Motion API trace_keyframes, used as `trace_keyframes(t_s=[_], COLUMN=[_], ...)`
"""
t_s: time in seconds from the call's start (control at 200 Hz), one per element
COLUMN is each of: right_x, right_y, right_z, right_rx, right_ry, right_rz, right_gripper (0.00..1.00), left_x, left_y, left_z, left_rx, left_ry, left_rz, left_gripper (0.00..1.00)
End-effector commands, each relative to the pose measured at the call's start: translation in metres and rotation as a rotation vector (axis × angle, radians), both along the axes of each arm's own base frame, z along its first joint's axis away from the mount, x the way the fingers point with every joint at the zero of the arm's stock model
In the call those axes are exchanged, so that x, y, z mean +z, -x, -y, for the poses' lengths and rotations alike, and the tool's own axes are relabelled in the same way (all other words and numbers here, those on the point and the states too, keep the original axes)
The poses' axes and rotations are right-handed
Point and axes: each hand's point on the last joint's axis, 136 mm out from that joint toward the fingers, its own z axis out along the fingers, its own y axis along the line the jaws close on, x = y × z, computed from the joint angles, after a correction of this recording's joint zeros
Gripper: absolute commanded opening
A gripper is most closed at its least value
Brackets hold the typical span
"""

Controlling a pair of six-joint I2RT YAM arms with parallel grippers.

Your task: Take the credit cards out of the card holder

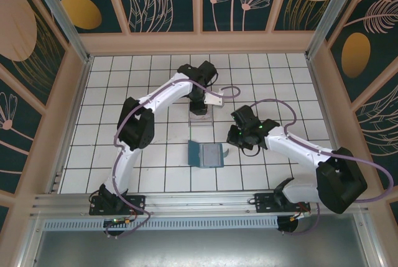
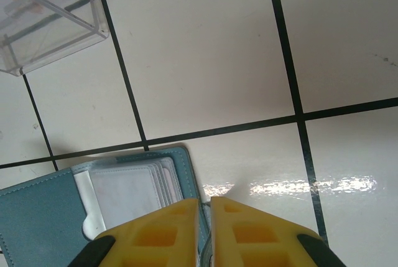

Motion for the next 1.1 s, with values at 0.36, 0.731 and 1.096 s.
trace_keyframes(t_s=[0.36, 0.731, 1.096], right_x=[0.007, 0.013, -0.011], right_y=[0.0, 0.001, 0.02], right_z=[-0.003, -0.021, -0.03], right_rx=[-0.005, 0.02, 0.085], right_ry=[-0.039, -0.123, -0.121], right_rz=[0.023, 0.03, -0.045], right_gripper=[0.16, 0.16, 0.17], left_x=[0.077, 0.078, 0.05], left_y=[0.008, 0.033, 0.072], left_z=[0.022, 0.021, 0.015], left_rx=[0.516, 1.096, 1.335], left_ry=[0.5, 0.711, 0.656], left_rz=[-0.008, -0.373, -0.41], left_gripper=[0.35, 0.31, 0.3])
